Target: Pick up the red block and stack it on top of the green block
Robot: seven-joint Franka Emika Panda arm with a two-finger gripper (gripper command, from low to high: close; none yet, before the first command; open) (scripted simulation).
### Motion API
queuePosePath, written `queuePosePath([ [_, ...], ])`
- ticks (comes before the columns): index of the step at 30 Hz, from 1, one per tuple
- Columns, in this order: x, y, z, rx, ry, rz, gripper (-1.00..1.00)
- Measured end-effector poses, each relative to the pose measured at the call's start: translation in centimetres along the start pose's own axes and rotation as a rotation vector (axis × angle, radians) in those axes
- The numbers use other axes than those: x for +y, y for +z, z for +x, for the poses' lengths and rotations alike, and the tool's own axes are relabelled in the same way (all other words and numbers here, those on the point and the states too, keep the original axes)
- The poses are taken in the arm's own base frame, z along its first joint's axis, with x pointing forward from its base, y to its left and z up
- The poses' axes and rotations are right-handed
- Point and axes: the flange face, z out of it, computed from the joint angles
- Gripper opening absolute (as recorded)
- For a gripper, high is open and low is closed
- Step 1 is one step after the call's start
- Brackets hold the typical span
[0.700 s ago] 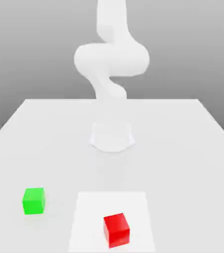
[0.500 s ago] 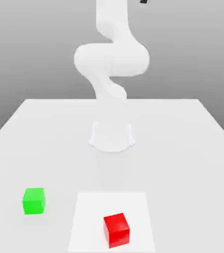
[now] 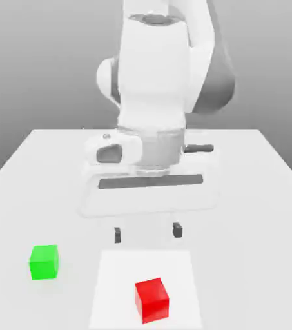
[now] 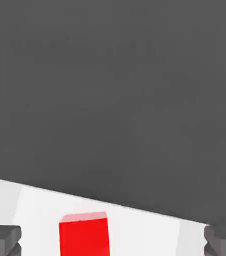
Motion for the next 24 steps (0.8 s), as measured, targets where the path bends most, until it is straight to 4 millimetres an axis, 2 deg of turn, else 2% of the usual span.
queuePosePath([
  [3, 0.6, 5.2, -1.7, -0.074, -0.03, -0.025, 0.0],
  [7, 0.9, 10.4, -2.4, -0.09, -0.036, -0.03, 0.0],
  [8, 1.0, 11.6, -2.6, -0.091, -0.036, -0.031, -1.0],
  [15, 1.0, 11.8, -2.6, -0.092, -0.036, -0.031, -1.0],
  [20, 0.9, 6.6, -2.1, -0.091, -0.032, -0.032, -1.0],
  [24, 6.4, 4.9, -0.2, -0.077, 0.22, -0.062, -1.0],
])
